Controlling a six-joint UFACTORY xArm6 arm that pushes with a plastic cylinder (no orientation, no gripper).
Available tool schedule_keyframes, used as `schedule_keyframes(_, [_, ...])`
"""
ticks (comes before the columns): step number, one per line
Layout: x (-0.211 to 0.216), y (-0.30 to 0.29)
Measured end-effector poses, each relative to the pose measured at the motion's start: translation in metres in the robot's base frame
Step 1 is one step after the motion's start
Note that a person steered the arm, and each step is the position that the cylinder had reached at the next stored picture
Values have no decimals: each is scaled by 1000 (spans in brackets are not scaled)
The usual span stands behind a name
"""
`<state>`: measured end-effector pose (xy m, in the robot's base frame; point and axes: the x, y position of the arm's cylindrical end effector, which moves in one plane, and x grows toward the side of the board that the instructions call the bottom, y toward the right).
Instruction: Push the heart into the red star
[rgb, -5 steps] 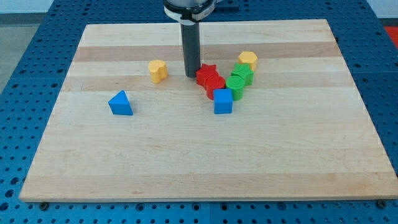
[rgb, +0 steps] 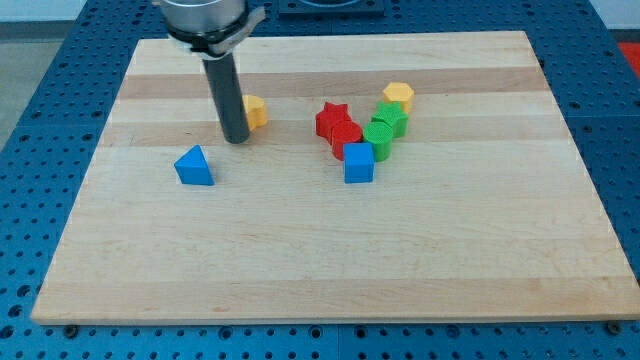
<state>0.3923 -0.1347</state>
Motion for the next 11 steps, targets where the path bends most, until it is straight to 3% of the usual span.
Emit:
schedule_keyframes(2, [-5,-14])
schedule_keyframes(7, [-64,63])
schedule_keyframes(9, [-69,47])
schedule_keyframes(11, [-121,37])
